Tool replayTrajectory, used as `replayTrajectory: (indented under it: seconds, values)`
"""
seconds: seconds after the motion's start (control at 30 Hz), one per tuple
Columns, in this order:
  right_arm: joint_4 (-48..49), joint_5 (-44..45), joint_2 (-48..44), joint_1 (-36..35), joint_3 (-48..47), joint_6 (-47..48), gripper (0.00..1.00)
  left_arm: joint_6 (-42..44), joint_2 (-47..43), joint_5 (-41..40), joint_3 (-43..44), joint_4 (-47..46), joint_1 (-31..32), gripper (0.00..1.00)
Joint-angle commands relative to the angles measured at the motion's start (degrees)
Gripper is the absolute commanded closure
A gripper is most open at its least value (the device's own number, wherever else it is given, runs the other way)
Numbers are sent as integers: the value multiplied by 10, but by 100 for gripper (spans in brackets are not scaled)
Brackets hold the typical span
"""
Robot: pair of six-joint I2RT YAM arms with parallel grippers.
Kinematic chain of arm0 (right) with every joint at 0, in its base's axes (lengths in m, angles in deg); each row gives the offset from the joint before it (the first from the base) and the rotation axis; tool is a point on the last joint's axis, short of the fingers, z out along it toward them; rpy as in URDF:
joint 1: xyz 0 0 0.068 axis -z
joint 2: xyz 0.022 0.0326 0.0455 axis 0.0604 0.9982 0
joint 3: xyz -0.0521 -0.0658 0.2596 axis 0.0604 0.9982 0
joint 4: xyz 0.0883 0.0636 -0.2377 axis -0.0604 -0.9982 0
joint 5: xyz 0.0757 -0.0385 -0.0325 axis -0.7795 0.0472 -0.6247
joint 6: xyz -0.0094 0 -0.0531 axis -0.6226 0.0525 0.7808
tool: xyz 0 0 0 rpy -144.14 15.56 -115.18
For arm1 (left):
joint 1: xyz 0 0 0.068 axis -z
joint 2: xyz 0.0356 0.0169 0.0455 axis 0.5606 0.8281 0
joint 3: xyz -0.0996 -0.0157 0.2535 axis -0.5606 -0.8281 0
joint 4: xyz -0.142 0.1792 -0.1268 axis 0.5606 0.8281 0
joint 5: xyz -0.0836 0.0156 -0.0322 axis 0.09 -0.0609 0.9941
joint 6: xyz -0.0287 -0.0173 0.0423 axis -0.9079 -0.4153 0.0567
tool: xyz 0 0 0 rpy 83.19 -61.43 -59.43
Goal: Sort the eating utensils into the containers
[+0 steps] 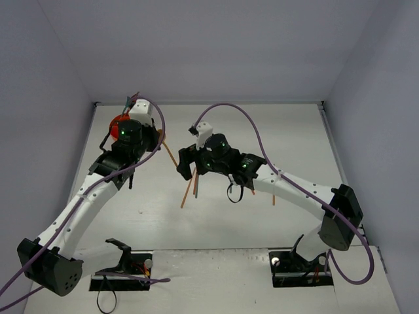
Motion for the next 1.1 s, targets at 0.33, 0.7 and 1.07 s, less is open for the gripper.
replayTrajectory:
  seconds: [0.33,0.7,1.07]
  values:
    - [2,-11,-138,113,109,5,9,453,165,-262,134,-231,-69,100]
    - [-35,-33,-175,135,134,30,6,583,359,-263,265,-318,-104,100]
    - [-56,-47,-169,161,138,34,6,571,451,-272,256,-363,-109,100]
